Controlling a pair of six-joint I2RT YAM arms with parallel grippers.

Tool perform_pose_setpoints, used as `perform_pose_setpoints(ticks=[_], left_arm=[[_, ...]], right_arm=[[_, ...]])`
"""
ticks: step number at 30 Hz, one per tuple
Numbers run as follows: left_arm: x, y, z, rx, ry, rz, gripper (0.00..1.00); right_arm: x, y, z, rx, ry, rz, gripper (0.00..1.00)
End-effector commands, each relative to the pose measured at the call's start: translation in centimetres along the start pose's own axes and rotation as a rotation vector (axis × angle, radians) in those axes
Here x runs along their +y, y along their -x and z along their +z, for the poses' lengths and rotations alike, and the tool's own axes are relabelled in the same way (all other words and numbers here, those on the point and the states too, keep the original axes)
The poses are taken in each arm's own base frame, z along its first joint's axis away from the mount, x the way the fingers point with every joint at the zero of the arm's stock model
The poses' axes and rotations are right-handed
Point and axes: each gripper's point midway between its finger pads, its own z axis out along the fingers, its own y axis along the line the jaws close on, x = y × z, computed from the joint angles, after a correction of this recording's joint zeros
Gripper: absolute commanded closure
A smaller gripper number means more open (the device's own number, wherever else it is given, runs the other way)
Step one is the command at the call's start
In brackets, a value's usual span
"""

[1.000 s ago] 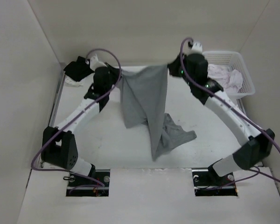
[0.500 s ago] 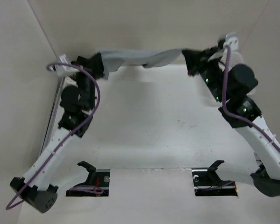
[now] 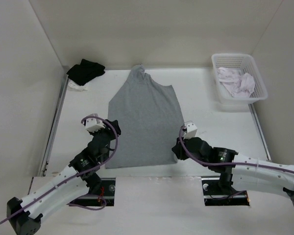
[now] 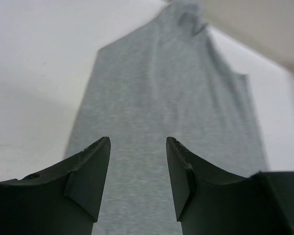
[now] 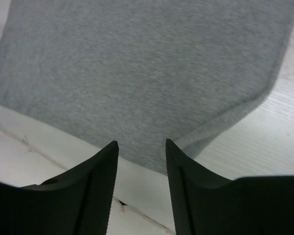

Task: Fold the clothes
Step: Flatten the tank top out

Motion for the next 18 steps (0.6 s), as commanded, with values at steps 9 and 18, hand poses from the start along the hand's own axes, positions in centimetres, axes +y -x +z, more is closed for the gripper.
perform_pose_setpoints(ticks=[9, 18], left_arm=[[7.0, -9.7, 1.8, 0.497, 0.223, -0.012, 0.59], [3.8, -11.0, 7.6, 0.445, 0.169, -0.009, 0.62]], right_arm=[[-0.7, 5.0, 5.2, -0.082, -0.036, 0.176, 0.90], [-6.5, 3.5, 10.9, -0.020, -0.212, 0.294, 0.70]])
